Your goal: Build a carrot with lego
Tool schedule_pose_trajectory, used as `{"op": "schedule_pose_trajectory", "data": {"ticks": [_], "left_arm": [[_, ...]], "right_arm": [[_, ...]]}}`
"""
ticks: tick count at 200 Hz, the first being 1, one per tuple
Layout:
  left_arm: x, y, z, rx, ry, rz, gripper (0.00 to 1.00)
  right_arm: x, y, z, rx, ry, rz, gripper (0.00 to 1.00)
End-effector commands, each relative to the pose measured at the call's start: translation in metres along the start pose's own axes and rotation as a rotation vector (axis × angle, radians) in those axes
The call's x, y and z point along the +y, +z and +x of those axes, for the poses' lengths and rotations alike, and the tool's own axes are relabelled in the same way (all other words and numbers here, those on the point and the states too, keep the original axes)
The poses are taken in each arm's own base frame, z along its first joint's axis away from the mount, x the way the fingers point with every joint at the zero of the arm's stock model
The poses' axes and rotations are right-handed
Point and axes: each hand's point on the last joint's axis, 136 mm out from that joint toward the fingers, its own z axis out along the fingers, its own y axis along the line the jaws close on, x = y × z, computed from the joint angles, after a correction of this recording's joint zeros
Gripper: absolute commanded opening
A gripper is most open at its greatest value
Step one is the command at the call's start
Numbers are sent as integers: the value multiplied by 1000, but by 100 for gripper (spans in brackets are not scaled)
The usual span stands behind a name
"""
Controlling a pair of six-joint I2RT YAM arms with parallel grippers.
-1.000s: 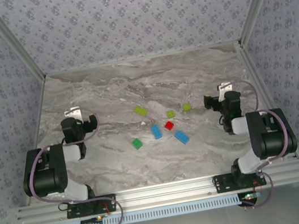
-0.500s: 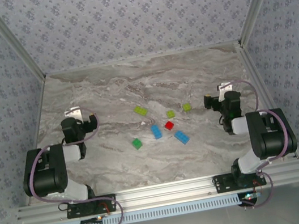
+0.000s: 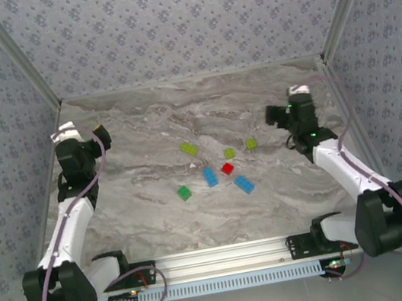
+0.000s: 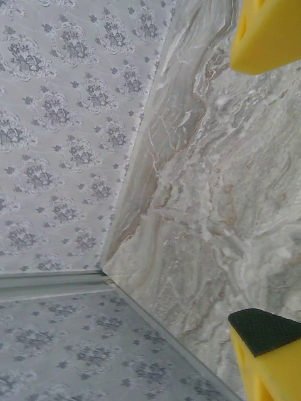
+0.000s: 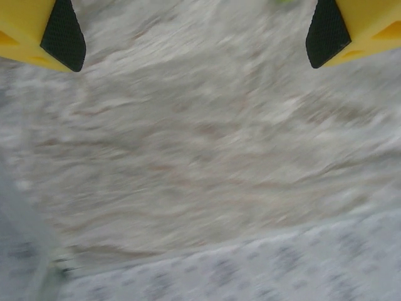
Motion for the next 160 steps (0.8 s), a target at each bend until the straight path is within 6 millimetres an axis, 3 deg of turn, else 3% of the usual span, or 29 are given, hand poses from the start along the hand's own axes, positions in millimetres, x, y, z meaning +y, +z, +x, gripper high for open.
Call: {"op": "schedule_pose_trajectory", "data": {"ticks": [1, 30, 50, 66, 78, 83, 112, 160], "left_arm": [[20, 0, 49, 207, -115, -58, 98], [62, 1, 79, 308, -227, -313, 98], [63, 10, 96, 363, -234, -321, 97], [64, 13, 105, 372, -251, -316, 97], [64, 13, 108, 359, -260, -311, 97], [64, 13, 109, 354, -262, -307, 98], [65, 11, 117, 348, -257, -292, 97], [63, 15, 120, 355, -264, -284, 98]], "right_arm": [[44, -27, 50, 222, -133, -9, 96], [113, -55, 67, 261, -278, -70, 96], [156, -69, 80, 261, -369, -111, 94], [183, -66, 96, 305, -399, -146, 89], [189, -59, 122, 391, -435, -151, 82], [202, -57, 120, 392, -430, -172, 79], [224, -45, 142, 435, -402, -223, 77], [242, -30, 168, 526, -387, -252, 67]]}}
